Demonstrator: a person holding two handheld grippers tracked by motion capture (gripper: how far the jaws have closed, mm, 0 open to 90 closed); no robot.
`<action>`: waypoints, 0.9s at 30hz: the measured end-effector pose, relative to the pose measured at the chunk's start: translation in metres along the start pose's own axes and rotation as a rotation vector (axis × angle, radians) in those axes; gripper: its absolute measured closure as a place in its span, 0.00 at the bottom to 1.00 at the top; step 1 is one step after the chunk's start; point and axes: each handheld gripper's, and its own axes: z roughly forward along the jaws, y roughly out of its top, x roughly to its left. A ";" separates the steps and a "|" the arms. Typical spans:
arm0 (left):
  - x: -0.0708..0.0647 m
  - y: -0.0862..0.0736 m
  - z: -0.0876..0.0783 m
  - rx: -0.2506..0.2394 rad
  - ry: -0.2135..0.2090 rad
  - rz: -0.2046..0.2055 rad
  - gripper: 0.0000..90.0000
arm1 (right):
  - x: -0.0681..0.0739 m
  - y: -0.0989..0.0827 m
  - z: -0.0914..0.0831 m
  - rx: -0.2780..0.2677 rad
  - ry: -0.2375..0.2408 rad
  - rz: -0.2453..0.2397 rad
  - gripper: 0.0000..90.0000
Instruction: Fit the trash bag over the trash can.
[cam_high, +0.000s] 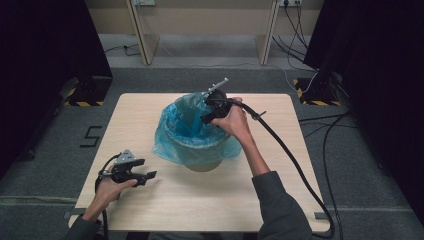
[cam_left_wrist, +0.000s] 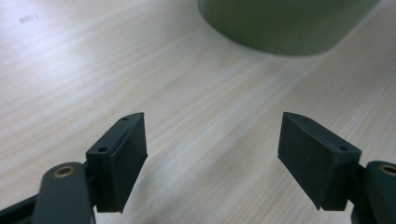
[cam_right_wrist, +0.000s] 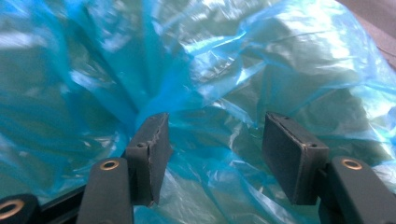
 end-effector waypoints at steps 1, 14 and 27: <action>0.000 -0.002 0.002 0.008 -0.001 -0.001 0.26 | 0.004 0.002 -0.009 -0.052 0.008 0.002 0.47; -0.008 -0.005 0.009 0.034 0.044 0.053 0.21 | 0.023 0.026 0.004 -0.069 0.069 -0.024 0.50; -0.008 -0.005 0.009 0.034 0.045 0.051 0.20 | 0.010 0.025 0.011 0.019 0.056 0.070 0.45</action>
